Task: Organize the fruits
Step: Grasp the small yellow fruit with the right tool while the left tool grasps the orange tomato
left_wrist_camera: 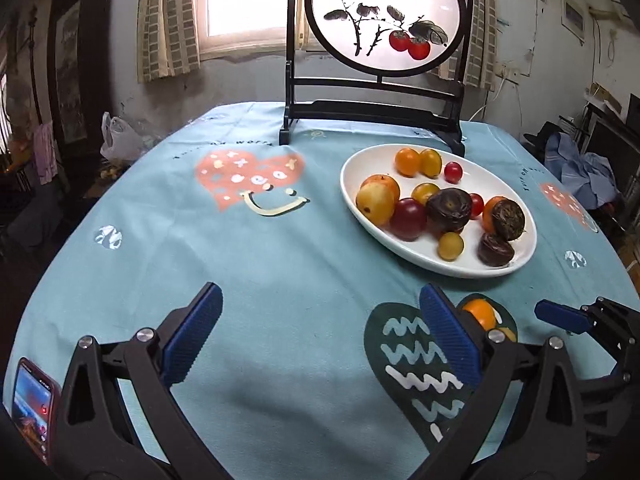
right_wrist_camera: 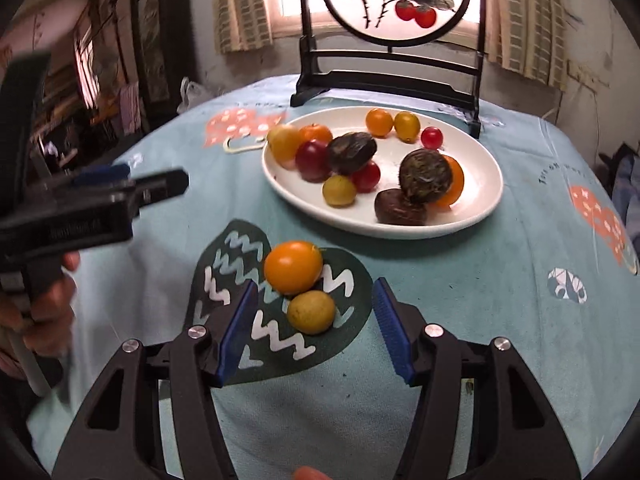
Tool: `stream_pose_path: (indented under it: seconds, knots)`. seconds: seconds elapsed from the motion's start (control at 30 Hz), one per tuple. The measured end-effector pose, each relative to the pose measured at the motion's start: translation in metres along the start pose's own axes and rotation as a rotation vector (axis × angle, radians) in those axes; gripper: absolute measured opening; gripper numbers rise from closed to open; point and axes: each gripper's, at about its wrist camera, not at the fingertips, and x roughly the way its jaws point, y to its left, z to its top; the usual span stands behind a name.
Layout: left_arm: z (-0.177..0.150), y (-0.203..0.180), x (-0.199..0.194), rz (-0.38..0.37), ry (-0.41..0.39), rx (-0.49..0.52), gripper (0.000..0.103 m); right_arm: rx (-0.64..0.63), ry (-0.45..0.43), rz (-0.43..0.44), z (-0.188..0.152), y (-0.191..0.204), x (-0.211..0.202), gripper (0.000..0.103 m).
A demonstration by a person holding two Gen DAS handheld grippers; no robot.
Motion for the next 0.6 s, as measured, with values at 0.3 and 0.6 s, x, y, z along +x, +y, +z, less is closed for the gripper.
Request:
stream_pose_path:
  seconds: [0.3,0.6]
  knots:
    - [-0.004,-0.012,0.005,-0.048,0.059,0.034,0.101,-0.03,0.055,0.002,-0.005,0.004,0.015,0.06]
    - [-0.004,-0.008,0.009,-0.03,0.082,0.017,0.101,-0.029,0.063,-0.012,-0.005,0.002,0.02,0.049]
